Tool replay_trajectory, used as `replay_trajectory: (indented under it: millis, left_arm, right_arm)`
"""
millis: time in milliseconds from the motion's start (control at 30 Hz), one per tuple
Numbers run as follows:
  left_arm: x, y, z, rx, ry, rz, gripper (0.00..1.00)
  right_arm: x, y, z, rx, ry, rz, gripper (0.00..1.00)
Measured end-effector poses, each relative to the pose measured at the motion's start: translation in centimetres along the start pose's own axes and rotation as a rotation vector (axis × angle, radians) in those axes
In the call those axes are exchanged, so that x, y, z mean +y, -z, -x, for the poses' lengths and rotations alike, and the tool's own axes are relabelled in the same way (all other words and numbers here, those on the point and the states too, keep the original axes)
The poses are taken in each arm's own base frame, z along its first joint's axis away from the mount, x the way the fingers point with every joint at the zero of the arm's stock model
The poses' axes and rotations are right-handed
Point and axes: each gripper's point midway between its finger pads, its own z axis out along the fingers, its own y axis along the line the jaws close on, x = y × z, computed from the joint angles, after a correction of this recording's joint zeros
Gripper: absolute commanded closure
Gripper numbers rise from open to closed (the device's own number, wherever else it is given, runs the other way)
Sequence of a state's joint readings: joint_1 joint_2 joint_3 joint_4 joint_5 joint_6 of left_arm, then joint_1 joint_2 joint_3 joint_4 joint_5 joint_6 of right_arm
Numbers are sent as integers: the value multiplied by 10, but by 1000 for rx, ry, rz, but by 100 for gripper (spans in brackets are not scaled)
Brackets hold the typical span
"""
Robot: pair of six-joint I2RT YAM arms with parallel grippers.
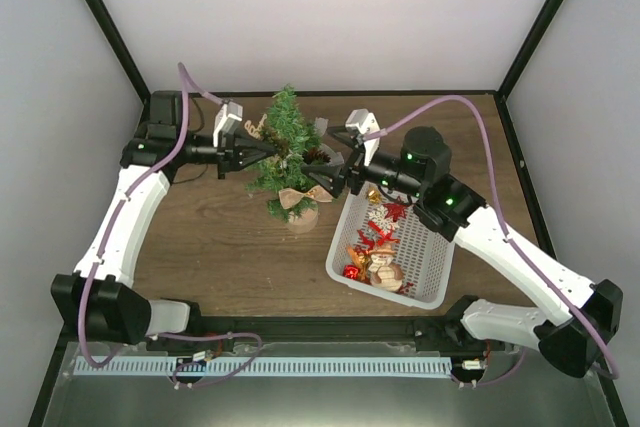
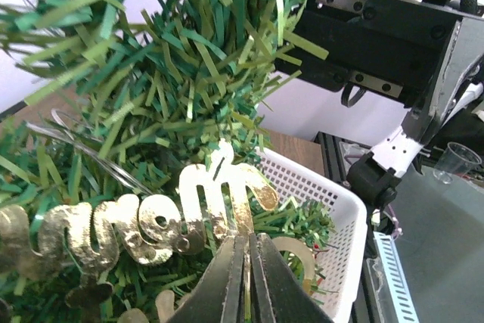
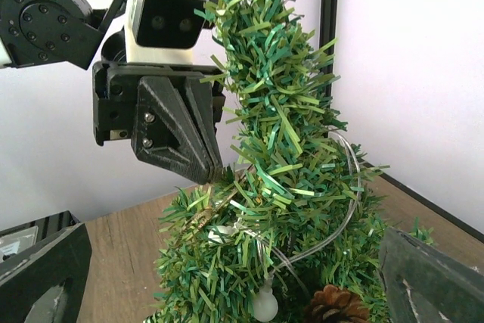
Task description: Decorate the small christmas tree
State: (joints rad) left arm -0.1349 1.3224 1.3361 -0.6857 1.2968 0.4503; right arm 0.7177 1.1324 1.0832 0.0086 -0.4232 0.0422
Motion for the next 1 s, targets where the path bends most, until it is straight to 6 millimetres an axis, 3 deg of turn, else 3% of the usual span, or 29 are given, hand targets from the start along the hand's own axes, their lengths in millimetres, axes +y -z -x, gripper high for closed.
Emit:
replay_trajectory:
  millis: [67, 133, 300, 367, 633, 733, 900, 1000]
  left_arm:
    - [-2, 1, -3, 9, 6, 4, 90]
    - [-4, 3, -6, 18, 10, 12, 77]
    - [-13, 25, -7, 30, 6, 93, 16]
    - [-18, 40, -5, 29, -11, 160, 2]
    - [-57, 71, -11, 98, -92, 396, 0]
    - [-69, 75, -26, 135, -60, 438, 0]
    - [-87, 77, -58, 193, 36, 462, 0]
    - [-98, 78, -69, 210, 63, 473, 0]
  right_arm:
    - [0, 2, 3, -7, 4, -5, 0]
    - [1, 5, 6, -14, 6, -9, 0]
    - [-5, 17, 7, -1, -11, -75, 0]
    - [-14, 22, 2, 38, -46, -138, 0]
    - [-37, 48, -27, 217, -179, -345, 0]
    - [-37, 76, -31, 232, -218, -418, 0]
    - [-21, 130, -15, 163, -249, -461, 0]
    - [-12, 152, -11, 137, -265, -465, 0]
